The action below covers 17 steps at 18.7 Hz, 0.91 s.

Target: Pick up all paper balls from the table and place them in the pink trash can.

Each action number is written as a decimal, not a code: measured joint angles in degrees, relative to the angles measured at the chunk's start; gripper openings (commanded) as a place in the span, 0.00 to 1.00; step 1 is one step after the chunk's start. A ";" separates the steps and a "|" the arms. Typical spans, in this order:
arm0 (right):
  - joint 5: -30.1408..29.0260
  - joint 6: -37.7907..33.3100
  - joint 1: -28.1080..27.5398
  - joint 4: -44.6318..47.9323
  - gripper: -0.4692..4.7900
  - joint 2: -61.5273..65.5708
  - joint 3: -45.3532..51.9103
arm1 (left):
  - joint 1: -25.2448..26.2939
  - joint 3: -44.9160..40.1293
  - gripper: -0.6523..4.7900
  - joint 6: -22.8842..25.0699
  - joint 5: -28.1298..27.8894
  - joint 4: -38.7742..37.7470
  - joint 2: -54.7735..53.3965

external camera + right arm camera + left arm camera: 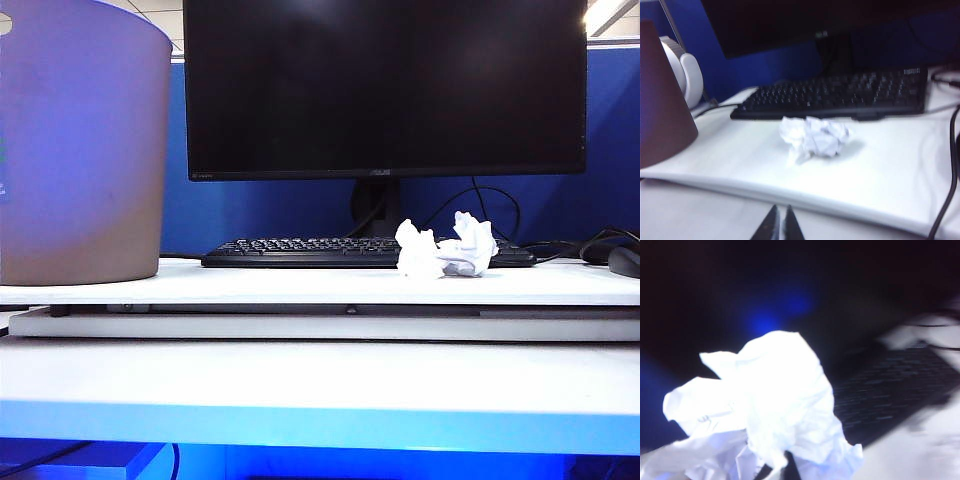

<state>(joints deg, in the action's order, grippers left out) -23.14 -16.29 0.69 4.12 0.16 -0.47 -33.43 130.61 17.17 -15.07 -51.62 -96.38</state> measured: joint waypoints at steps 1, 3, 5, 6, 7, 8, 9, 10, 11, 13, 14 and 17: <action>0.00 0.00 0.00 0.74 0.13 0.00 0.00 | 1.38 0.00 0.11 0.46 -1.40 -1.31 1.79; -0.02 0.00 0.00 2.08 0.13 0.00 0.00 | 3.34 0.02 0.11 0.28 -6.45 -7.08 4.79; -0.02 -0.79 0.00 2.58 0.13 0.00 0.00 | 3.43 0.02 0.11 -0.28 -9.53 -13.90 6.43; 0.00 -1.46 0.00 2.56 0.13 0.00 0.00 | 4.85 -0.02 0.11 -0.28 -9.53 -16.09 6.54; 0.00 -1.79 0.00 2.58 0.13 0.00 0.00 | 6.36 -0.17 0.11 -0.66 -9.94 -17.29 6.32; 0.02 -1.97 0.00 2.58 0.13 0.00 0.00 | 7.58 -0.35 0.11 -1.66 -11.41 -18.58 5.97; -0.04 -2.23 -0.04 2.60 0.13 0.00 0.00 | 7.89 -0.72 0.11 -2.05 -12.70 -19.82 5.88; -0.37 -2.91 -0.02 2.71 0.13 0.00 0.00 | 7.74 -1.01 0.11 -2.21 -14.40 -20.92 5.92; -0.94 -3.28 0.00 3.02 0.13 0.00 0.00 | 7.85 -1.27 0.11 -2.21 -16.15 -21.33 5.97; -1.11 -3.48 0.00 3.96 0.15 0.00 0.00 | 10.01 -1.33 0.24 -2.29 -16.63 -21.31 5.92; -1.11 -3.50 0.00 4.22 0.21 0.00 0.00 | 10.54 -1.33 0.40 -2.47 -16.35 -21.07 5.92; -1.11 -4.26 0.00 4.57 0.21 0.00 0.00 | 10.54 -1.33 0.53 -2.60 -15.93 -21.07 5.92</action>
<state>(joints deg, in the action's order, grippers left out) -24.25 -20.56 0.69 8.69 0.16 -0.47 -22.90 129.27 14.57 -31.00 -72.69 -90.45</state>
